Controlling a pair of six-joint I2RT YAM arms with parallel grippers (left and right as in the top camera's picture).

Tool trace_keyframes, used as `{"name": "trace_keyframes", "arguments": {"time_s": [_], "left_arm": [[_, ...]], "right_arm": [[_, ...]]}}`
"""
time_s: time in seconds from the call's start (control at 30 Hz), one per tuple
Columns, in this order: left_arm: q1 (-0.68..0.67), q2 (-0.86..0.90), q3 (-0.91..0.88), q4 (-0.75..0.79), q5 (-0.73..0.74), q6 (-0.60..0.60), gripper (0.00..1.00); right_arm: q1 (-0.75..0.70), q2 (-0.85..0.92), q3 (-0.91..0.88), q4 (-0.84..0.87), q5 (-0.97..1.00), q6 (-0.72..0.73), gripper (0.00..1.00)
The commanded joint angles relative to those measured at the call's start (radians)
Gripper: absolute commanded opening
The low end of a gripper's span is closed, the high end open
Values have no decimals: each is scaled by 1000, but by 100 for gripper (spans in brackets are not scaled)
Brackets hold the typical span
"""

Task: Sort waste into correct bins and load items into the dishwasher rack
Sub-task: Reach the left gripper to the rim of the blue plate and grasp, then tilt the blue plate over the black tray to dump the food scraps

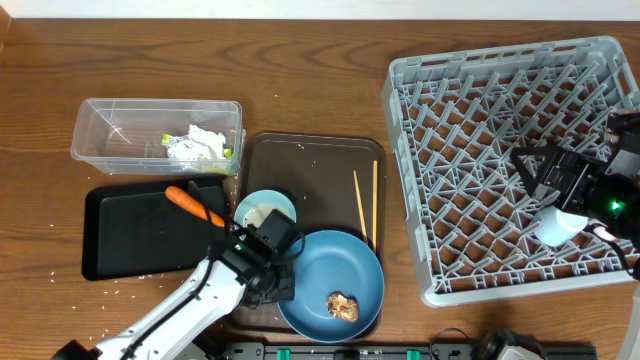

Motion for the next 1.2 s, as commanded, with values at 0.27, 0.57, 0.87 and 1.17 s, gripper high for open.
{"name": "trace_keyframes", "arguments": {"time_s": [0.27,0.57,0.87,1.17], "left_arm": [[4,3,16,-13,6,1,6],[4,-93,187,-229,5,22,6],[18,-164,397,-439,-47,22,6],[282,-225,493,-574,-334,22,6]], "right_arm": [[17,0,5,0,-2,10,99],[17,0,5,6,-1,10,99],[17,0,5,9,-1,10,99],[17,0,5,12,-2,11,99]]}}
